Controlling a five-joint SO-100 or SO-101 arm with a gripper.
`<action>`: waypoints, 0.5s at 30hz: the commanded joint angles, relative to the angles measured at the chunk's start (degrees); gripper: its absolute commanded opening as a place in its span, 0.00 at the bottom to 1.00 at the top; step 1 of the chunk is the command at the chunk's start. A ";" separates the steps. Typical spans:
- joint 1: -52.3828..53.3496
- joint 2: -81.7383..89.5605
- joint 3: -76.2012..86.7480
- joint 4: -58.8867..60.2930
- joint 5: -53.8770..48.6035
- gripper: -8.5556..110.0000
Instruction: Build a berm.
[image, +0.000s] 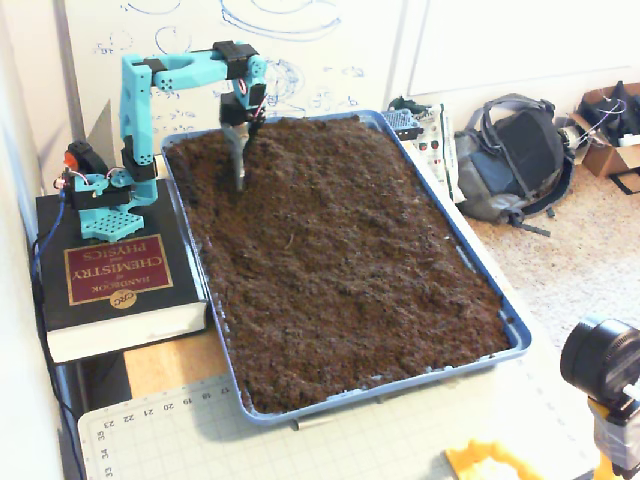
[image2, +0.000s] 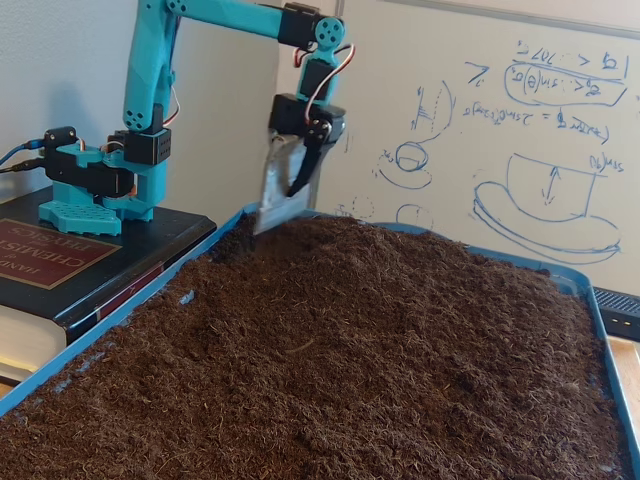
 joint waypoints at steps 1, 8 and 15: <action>4.48 5.10 3.25 2.72 -2.81 0.08; 7.91 2.90 10.37 2.64 -3.96 0.08; 11.87 -4.75 10.63 -6.42 -6.24 0.08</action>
